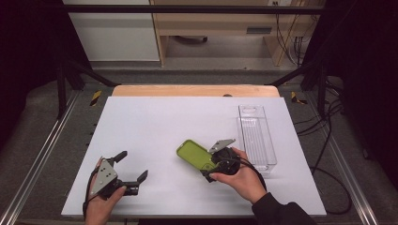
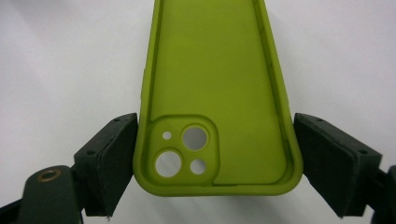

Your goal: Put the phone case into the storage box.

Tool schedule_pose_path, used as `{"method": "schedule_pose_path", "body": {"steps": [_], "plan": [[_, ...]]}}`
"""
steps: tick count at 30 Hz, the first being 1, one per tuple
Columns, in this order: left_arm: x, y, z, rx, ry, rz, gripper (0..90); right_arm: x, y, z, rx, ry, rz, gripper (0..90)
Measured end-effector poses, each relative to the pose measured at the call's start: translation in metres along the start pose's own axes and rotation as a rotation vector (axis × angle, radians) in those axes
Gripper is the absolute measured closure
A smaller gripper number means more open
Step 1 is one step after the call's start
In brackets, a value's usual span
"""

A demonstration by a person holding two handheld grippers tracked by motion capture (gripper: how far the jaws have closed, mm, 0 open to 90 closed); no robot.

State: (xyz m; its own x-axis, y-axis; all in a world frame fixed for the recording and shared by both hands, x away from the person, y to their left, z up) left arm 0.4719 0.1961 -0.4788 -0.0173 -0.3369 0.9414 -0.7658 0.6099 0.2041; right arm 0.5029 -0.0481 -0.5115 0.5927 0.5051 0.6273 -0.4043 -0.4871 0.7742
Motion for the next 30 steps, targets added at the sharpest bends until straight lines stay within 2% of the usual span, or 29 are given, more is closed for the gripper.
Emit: {"method": "schedule_pose_path", "body": {"steps": [1,2,3,4,6,7,8,9,10,13,14,15,16,17,20,23,30], "plan": [[0.001,-0.003,0.005,-0.007,-0.016,-0.007,0.7,0.003,0.002,0.001,0.003,0.005,-0.006,17.2],[0.004,-0.01,0.014,-0.019,-0.057,-0.017,0.7,0.008,0.006,0.003,0.003,0.01,-0.029,17.2],[0.004,-0.01,0.014,-0.019,-0.057,-0.017,0.7,0.008,0.006,0.003,0.003,0.01,-0.029,17.2],[0.006,-0.018,0.024,-0.036,-0.09,-0.026,0.5,0.012,0.009,0.006,0.001,0.013,-0.047,17.2],[0.007,-0.027,0.033,-0.05,-0.148,-0.045,0.3,0.016,0.012,0.008,0.002,0.018,-0.06,17.2],[0.007,-0.027,0.033,-0.05,-0.148,-0.045,0.3,0.018,0.014,0.009,-0.001,0.021,-0.068,17.2],[0.013,-0.036,0.043,-0.059,-0.229,-0.05,0.4,0.02,0.015,0.01,-0.001,0.022,-0.072,17.2],[0.013,-0.036,0.043,-0.059,-0.229,-0.05,0.5,0.021,0.017,0.01,-0.002,0.025,-0.078,17.2],[0.022,-0.045,0.052,-0.07,-0.285,-0.042,0.8,0.023,0.019,0.011,-0.003,0.029,-0.084,17.2],[0.033,-0.063,0.064,-0.086,-0.357,-0.031,1.3,0.025,0.025,0.015,-0.014,0.029,-0.1,17.2],[0.033,-0.063,0.064,-0.086,-0.357,-0.031,1.6,0.025,0.025,0.015,-0.014,0.029,-0.1,17.2],[0.036,-0.07,0.066,-0.092,-0.37,-0.029,1.6,0.026,0.027,0.017,-0.016,0.032,-0.101,17.2],[0.041,-0.084,0.07,-0.098,-0.398,-0.026,2.0,0.028,0.033,0.02,-0.021,0.03,-0.101,17.2],[0.043,-0.091,0.07,-0.096,-0.412,-0.022,2.1,0.029,0.035,0.021,-0.022,0.025,-0.102,17.1],[0.044,-0.107,0.069,-0.087,-0.416,-0.02,2.5,0.03,0.039,0.025,-0.029,0.012,-0.106,17.2],[0.043,-0.109,0.068,-0.071,-0.425,-0.026,3.1,0.03,0.04,0.026,-0.032,0.015,-0.11,17.2],[0.032,-0.097,0.065,-0.028,-0.462,-0.042,4.0,0.039,0.039,0.016,-0.027,0.026,-0.121,17.1]]}}
Point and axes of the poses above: each handheld gripper's, and its own axes: y roughly backward along the jaws, x roughly out of its top, z roughly to its right, the point moved 10 cm from there along -y, roughly forward along the jaws, and after that the axes turned 7 degrees about -y, right-handed, at the moved point
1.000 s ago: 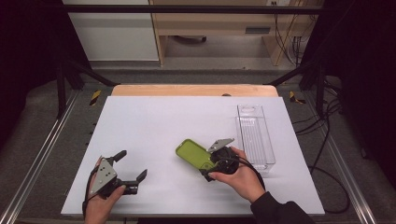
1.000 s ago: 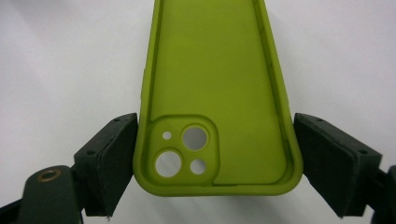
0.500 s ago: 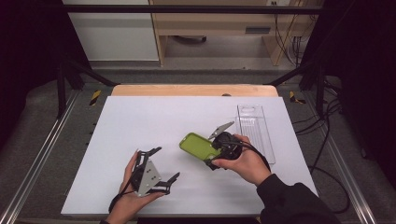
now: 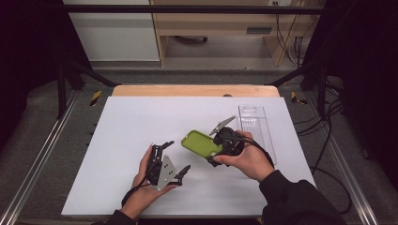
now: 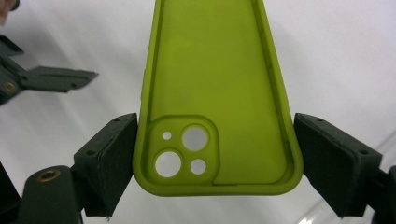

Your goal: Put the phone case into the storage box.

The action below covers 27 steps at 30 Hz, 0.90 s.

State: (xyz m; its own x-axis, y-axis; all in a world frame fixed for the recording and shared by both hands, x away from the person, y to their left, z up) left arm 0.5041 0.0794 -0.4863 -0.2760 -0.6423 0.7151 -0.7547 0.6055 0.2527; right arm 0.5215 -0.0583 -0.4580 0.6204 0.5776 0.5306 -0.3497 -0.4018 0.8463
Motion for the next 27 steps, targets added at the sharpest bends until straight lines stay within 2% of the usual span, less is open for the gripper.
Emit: {"method": "schedule_pose_path", "body": {"steps": [5,7,9,12,27], "plan": [[-0.004,0.005,-0.004,0.029,0.007,-0.003,4.5,0.013,-0.001,-0.011,0.01,0.023,-0.007,17.1],[-0.006,0.008,-0.009,0.052,0.014,-0.003,5.0,0.016,-0.001,-0.014,0.011,0.034,-0.018,17.1],[-0.007,0.01,-0.01,0.067,-0.006,-0.011,5.2,0.018,-0.001,-0.016,0.009,0.05,-0.033,17.1],[-0.008,0.012,-0.012,0.078,-0.009,-0.014,5.9,0.023,-0.001,-0.022,0.017,0.065,-0.044,17.1],[-0.012,0.01,-0.008,0.088,-0.052,-0.04,9.3,0.026,-0.001,-0.034,0.024,0.093,-0.08,17.0]]}}
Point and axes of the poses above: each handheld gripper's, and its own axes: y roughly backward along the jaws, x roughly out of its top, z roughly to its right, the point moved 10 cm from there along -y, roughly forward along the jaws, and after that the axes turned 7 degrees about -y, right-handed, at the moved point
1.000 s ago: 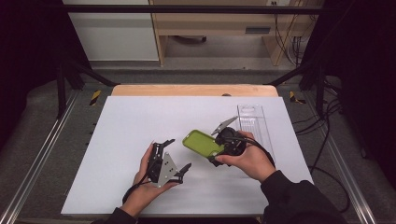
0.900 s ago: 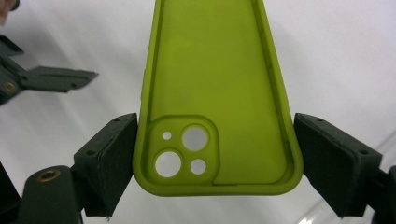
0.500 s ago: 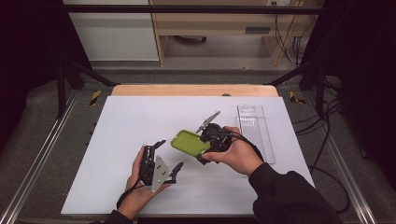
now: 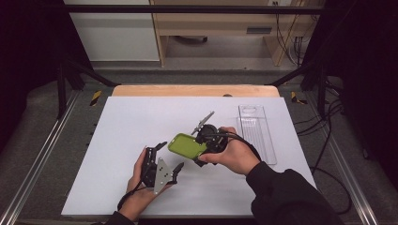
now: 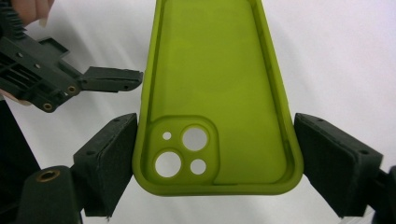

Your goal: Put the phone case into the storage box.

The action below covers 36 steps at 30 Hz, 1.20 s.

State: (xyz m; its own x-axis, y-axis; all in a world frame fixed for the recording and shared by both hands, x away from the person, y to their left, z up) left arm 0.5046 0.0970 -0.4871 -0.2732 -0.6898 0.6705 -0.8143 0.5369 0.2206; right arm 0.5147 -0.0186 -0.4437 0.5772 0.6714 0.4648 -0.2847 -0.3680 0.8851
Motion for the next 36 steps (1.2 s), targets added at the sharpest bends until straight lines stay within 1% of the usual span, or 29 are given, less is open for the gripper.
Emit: {"method": "schedule_pose_path", "body": {"steps": [1,2,3,5,7,10,13,15,19,23,27,32,35,36], "plan": [[0.001,0.0,0.001,-0.001,-0.003,0.003,9.9,0.0,0.0,-0.001,0.0,0.001,0.001,17.0],[0.001,0.0,0.001,-0.001,-0.003,0.003,12.6,0.001,0.0,-0.001,-0.002,0.002,0.002,17.0],[0.001,0.0,0.002,-0.001,-0.02,0.0,15.8,0.001,0.0,-0.001,-0.004,0.002,0.003,17.0],[0.002,0.0,0.003,0.0,-0.027,0.005,17.0,0.001,-0.001,-0.003,-0.002,0.005,0.002,17.0],[0.003,0.001,0.003,0.004,-0.031,0.009,20.1,0.001,-0.001,-0.003,-0.001,0.008,0.001,17.0],[0.006,0.002,0.002,0.021,-0.054,0.013,22.3,0.0,-0.002,-0.008,0.003,0.016,-0.003,16.9],[0.006,0.001,0.004,0.016,-0.065,0.006,24.3,-0.001,-0.004,-0.01,0.006,0.021,-0.007,16.9],[0.005,0.001,0.005,0.008,-0.079,0.003,28.1,-0.002,-0.004,-0.012,0.009,0.023,-0.009,17.0],[0.005,0.002,0.005,0.013,-0.093,-0.002,33.7,-0.002,-0.006,-0.014,0.013,0.029,-0.009,16.9],[0.004,0.002,0.004,0.015,-0.101,-0.004,36.5,-0.002,-0.006,-0.016,0.018,0.029,-0.007,16.9],[0.004,0.002,0.005,0.013,-0.125,-0.01,39.4,-0.002,-0.006,-0.016,0.019,0.03,-0.005,16.9],[0.004,0.002,0.007,0.006,-0.152,-0.009,46.1,-0.002,-0.006,-0.016,0.02,0.024,0.001,16.9],[0.005,0.002,0.009,0.002,-0.176,-0.012,50.2,-0.003,-0.005,-0.017,0.022,0.023,0.001,16.9],[0.005,0.002,0.009,0.002,-0.176,-0.012,50.9,-0.003,-0.005,-0.017,0.022,0.023,0.001,16.9]]}}
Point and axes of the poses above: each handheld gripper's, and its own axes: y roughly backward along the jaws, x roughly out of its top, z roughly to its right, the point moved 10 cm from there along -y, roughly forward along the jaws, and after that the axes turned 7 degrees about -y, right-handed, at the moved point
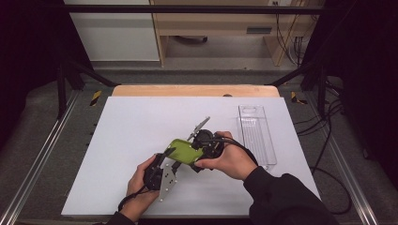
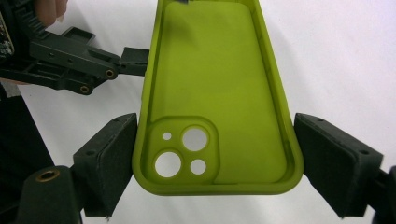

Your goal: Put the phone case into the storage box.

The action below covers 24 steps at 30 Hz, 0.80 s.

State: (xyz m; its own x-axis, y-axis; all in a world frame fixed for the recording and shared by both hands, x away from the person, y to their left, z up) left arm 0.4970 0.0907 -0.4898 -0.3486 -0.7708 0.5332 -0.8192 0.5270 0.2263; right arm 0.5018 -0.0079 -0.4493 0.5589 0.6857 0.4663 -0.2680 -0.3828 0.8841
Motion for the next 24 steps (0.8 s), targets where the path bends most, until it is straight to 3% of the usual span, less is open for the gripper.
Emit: {"method": "schedule_pose_path", "body": {"steps": [13,24], "plan": [[-0.0045,-0.0012,0.0013,-0.002,-0.037,-0.034,59.7,-0.0008,0.0039,-0.0011,0.007,-0.001,0.002,16.8],[-0.0067,-0.001,0.0017,-0.014,-0.034,-0.052,70.2,-0.0003,0.0066,-0.0012,0.025,-0.012,0.018,16.7]]}}
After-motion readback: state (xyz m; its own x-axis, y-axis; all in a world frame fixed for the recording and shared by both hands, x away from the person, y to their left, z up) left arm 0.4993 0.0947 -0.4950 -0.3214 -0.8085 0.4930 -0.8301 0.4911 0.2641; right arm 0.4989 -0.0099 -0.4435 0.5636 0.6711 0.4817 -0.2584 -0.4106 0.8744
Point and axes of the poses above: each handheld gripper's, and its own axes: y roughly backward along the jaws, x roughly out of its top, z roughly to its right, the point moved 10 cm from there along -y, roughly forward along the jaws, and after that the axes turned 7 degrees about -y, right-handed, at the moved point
